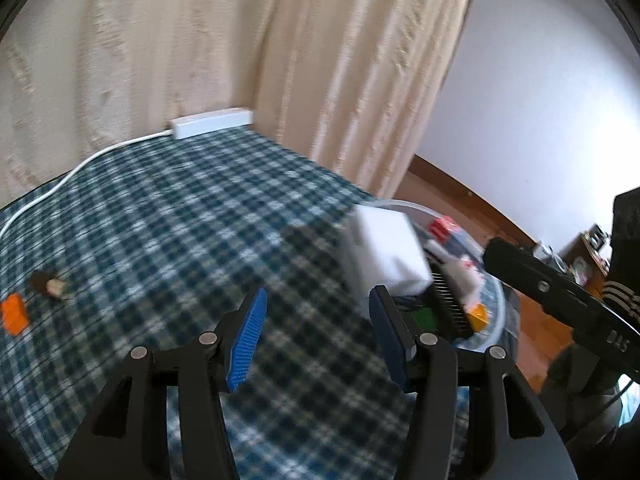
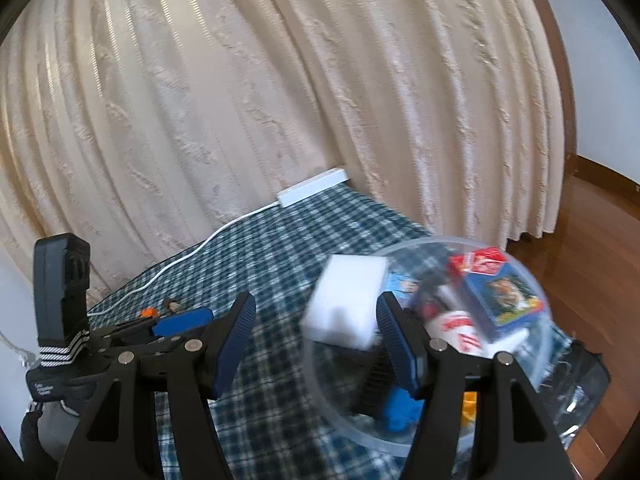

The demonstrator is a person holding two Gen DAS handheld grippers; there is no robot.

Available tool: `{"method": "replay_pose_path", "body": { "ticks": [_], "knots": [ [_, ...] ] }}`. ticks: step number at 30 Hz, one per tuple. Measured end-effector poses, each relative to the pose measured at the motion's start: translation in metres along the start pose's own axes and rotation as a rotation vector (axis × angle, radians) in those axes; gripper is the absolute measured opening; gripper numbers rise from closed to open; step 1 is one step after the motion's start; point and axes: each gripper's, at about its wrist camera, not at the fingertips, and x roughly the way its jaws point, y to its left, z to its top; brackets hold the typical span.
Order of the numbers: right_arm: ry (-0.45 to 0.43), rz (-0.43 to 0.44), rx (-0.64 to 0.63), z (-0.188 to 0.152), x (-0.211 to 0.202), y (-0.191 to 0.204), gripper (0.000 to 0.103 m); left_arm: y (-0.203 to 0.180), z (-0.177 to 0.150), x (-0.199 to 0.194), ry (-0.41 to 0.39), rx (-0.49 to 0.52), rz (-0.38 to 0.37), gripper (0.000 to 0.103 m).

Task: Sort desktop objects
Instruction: 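Move left tool to the orange block while right tool approaches the brown-capped tube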

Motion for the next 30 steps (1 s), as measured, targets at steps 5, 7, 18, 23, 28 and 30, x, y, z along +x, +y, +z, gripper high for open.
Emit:
{"method": "replay_pose_path", "body": {
  "ticks": [5, 7, 18, 23, 28, 30],
  "knots": [
    [0.023, 0.046, -0.042, -0.001, 0.016, 0.025, 0.067, 0.038, -0.001, -0.008, -0.016, -0.059, 0.065, 0.057],
    [0.038, 0.063, -0.057, -0.002, 0.023, 0.034, 0.067, 0.051, -0.003, -0.012, -0.020, -0.076, 0.095, 0.057],
    [0.112, 0.129, -0.112, -0.008, 0.059, 0.068, 0.067, 0.138, -0.020, -0.036, -0.038, -0.219, 0.241, 0.057],
    [0.144, 0.151, -0.140, -0.009, 0.077, 0.085, 0.068, 0.170, -0.026, -0.045, -0.048, -0.280, 0.305, 0.057],
    [0.167, 0.168, -0.147, -0.010, 0.090, 0.096, 0.068, 0.190, -0.029, -0.047, -0.048, -0.309, 0.366, 0.057],
    [0.174, 0.171, -0.152, -0.010, 0.094, 0.100, 0.068, 0.198, -0.031, -0.046, -0.046, -0.325, 0.389, 0.057]
  ]
}}
